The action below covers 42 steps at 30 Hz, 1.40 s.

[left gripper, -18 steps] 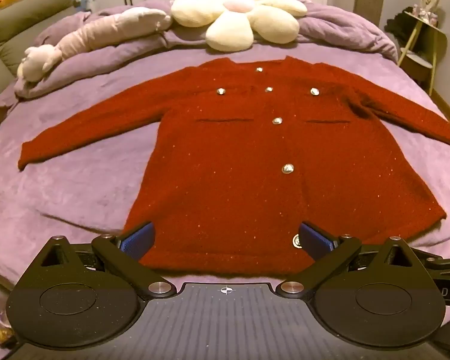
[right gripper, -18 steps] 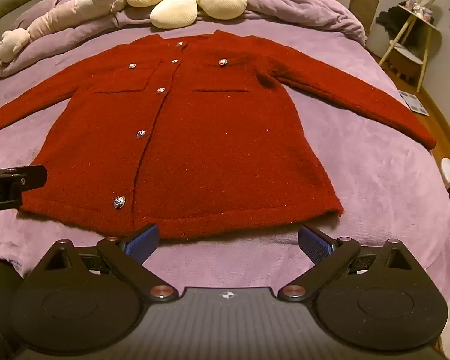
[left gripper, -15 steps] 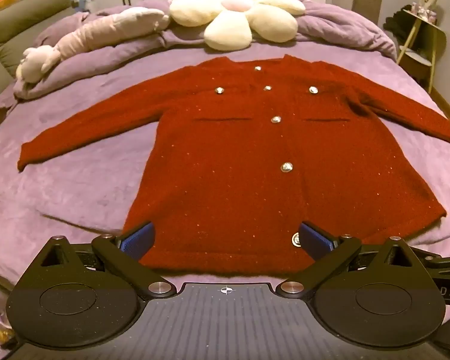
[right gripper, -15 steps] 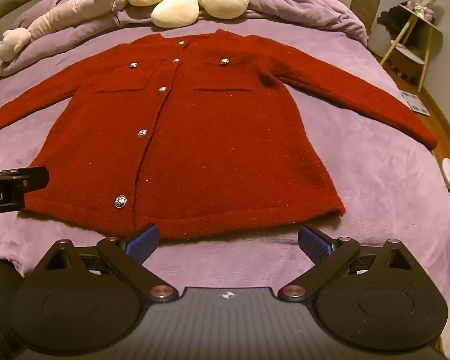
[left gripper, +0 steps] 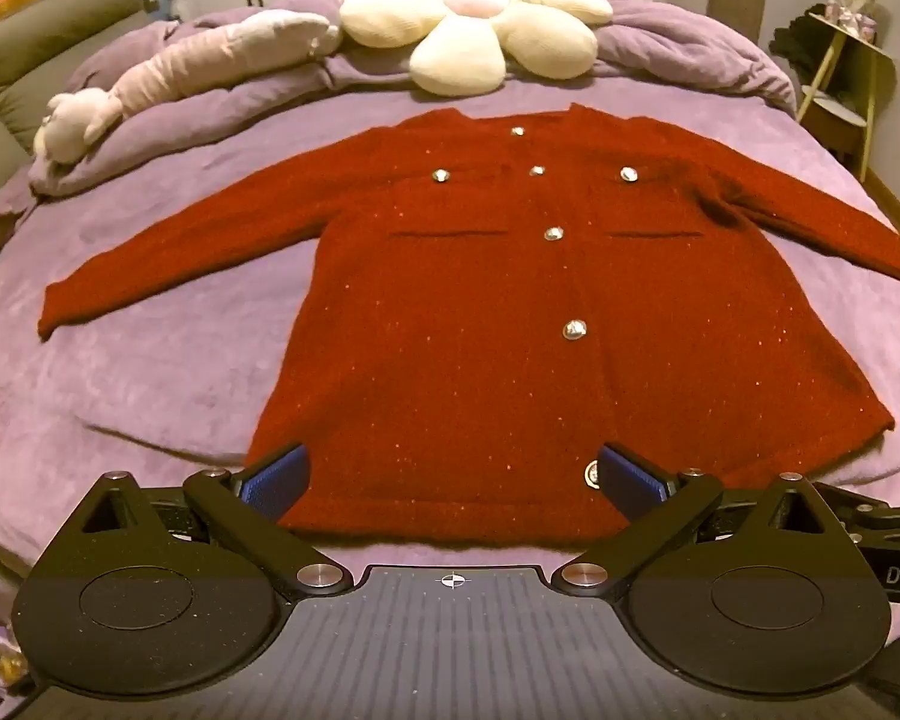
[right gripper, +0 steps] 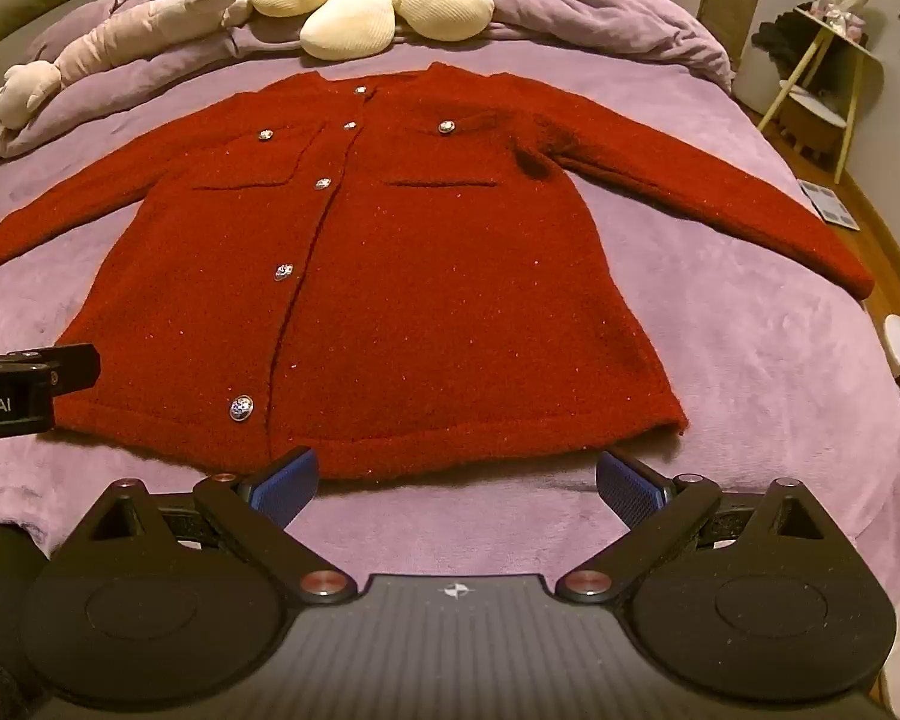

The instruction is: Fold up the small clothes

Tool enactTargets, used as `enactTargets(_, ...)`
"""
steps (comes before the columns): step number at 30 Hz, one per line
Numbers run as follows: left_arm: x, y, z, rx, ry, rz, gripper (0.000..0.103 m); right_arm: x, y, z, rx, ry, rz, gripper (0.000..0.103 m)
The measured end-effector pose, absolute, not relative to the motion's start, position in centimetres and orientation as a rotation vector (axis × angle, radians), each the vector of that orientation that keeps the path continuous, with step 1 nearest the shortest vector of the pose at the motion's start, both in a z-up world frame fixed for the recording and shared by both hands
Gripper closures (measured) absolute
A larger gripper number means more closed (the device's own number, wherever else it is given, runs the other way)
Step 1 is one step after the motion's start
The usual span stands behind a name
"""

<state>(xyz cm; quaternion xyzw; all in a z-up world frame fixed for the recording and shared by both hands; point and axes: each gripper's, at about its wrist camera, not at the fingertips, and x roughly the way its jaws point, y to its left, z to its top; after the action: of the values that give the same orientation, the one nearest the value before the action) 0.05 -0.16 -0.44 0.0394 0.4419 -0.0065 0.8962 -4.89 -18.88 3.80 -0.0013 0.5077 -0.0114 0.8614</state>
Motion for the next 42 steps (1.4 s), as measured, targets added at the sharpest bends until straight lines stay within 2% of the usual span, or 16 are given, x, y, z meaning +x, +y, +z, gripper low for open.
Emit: enactTargets(42,-0.11,0.11,-0.80,0.074,0.953,-0.003,0.000,-5.02,-19.13,4.35,-0.002,1.056,-0.020,0.004)
